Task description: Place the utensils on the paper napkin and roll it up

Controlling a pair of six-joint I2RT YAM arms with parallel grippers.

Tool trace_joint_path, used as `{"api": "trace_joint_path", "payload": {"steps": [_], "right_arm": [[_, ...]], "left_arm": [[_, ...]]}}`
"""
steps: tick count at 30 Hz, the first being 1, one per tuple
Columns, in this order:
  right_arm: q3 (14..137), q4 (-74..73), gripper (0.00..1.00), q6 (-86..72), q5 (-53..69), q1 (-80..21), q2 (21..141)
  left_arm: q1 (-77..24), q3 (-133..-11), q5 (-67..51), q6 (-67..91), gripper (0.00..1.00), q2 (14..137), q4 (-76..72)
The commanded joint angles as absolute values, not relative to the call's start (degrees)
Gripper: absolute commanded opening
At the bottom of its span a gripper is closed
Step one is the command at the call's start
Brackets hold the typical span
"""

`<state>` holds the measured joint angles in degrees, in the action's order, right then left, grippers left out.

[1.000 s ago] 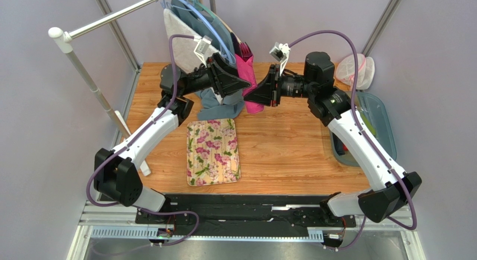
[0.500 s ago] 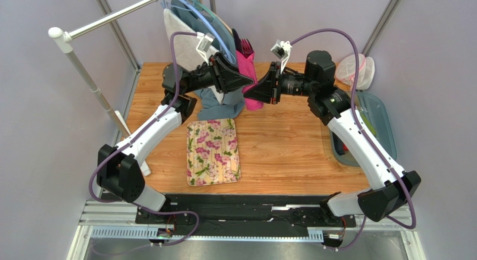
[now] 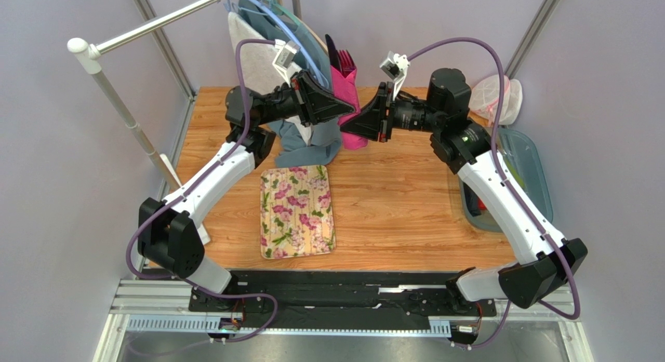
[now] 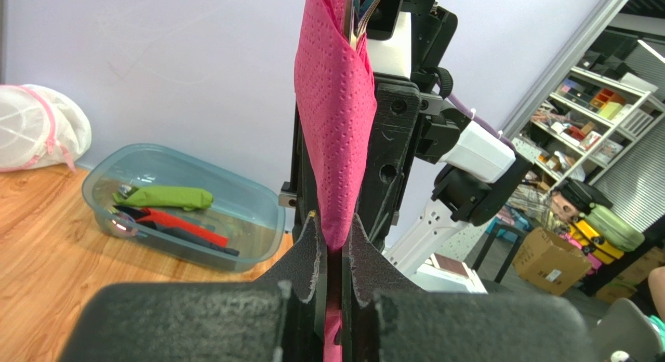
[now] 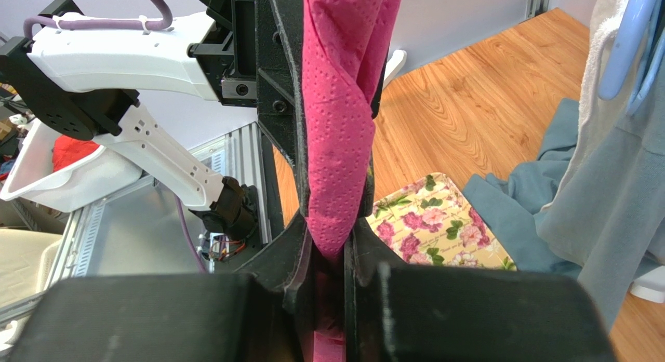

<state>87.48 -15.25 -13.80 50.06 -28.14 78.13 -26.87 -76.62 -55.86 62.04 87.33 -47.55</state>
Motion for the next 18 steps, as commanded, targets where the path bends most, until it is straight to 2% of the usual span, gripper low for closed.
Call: {"api": "trace_joint_path", "payload": {"steps": [1, 3, 4, 7, 12, 16, 18], "right_arm": [[90.4, -13.8, 0.15, -11.8, 49.9, -28.9, 77.4], [90.4, -14.9, 0.28, -11.4, 49.9, -29.0, 77.5], [90.4, -16.1, 0.37, -11.4, 49.9, -28.9, 77.5], [89.4, -18.0, 0.44, -10.4, 49.8, -28.8, 77.3], [86.2, -18.5, 0.45, -9.3, 50.0, -28.9, 76.6], [84.4, -17.7, 0.32, -9.9, 51.2, -28.9, 76.5], [83.1, -17.6, 0.36, -10.0, 51.2, -28.9, 76.5]], "left_arm": [[-26.6, -79.2, -53.8, 60.3, 0.0, 87.1, -48.8], [-25.8, -80.1, -53.3, 60.0, 0.0, 86.9, -48.4], [-25.5, -80.6, -53.0, 59.9, 0.0, 87.0, -48.1], [-24.5, -82.8, -53.1, 60.0, 0.0, 87.7, -47.7], [-24.3, -84.5, -53.0, 60.4, 0.0, 88.1, -47.3], [-24.3, -84.8, -52.5, 60.3, 0.0, 87.8, -47.2], [-24.2, -85.0, -52.4, 60.3, 0.0, 87.7, -47.0]]}}
